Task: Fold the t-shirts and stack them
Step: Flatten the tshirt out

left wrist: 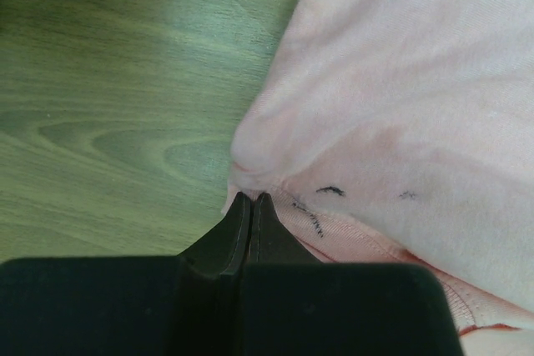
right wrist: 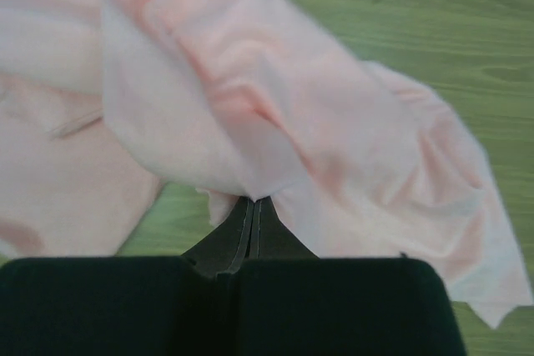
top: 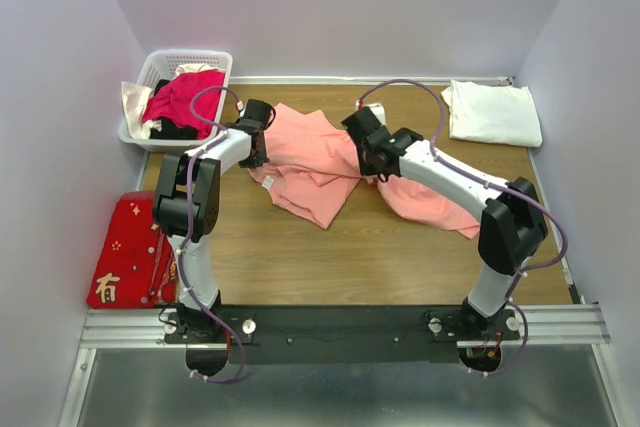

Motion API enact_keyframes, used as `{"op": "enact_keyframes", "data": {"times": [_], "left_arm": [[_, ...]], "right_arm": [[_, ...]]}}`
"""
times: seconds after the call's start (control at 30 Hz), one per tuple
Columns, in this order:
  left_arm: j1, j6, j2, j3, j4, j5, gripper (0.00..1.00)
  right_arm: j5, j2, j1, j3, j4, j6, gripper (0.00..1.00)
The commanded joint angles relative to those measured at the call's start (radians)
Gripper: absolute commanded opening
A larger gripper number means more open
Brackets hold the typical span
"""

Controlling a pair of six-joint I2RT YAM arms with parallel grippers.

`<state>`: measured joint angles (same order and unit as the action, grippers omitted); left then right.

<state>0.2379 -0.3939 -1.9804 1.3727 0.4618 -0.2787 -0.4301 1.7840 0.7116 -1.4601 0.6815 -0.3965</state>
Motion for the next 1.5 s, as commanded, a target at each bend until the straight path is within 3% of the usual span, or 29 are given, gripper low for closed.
{"op": "enact_keyframes", "data": {"times": [0.0, 0.17, 0.37, 0.67, 1.17, 1.23, 1.27, 1.37, 1.47], "left_arm": [[0.003, -0.010, 0.014, -0.004, 0.018, -0.039, 0.00], [0.003, -0.005, 0.035, -0.018, 0.018, -0.042, 0.00], [0.003, 0.001, 0.055, -0.030, 0.024, -0.033, 0.00], [0.003, -0.002, 0.130, -0.118, 0.029, -0.076, 0.00], [0.003, -0.071, 0.342, -0.316, 0.123, -0.128, 0.00], [0.003, -0.071, 0.351, -0.328, 0.121, -0.125, 0.00], [0.003, -0.071, 0.351, -0.328, 0.120, -0.123, 0.00], [0.003, -0.072, 0.344, -0.317, 0.127, -0.129, 0.03], [0.003, -0.080, 0.353, -0.305, 0.135, -0.142, 0.17]], "right_arm": [[-0.137, -0.028, -0.132, -0.016, 0.055, 0.015, 0.01], [-0.163, 0.008, -0.305, -0.032, 0.052, 0.034, 0.01], [-0.142, 0.069, -0.426, -0.083, 0.030, 0.054, 0.01], [-0.136, 0.158, -0.497, -0.114, 0.030, 0.015, 0.01], [-0.154, 0.299, -0.555, -0.363, 0.030, 0.054, 0.02], [-0.148, 0.333, -0.557, -0.394, 0.030, 0.068, 0.12], [-0.147, 0.342, -0.557, -0.425, 0.030, 0.080, 0.26], [-0.167, 0.359, -0.558, -0.465, 0.030, 0.093, 0.55], [-0.183, 0.336, -0.557, -0.497, 0.030, 0.091, 0.59]]}}
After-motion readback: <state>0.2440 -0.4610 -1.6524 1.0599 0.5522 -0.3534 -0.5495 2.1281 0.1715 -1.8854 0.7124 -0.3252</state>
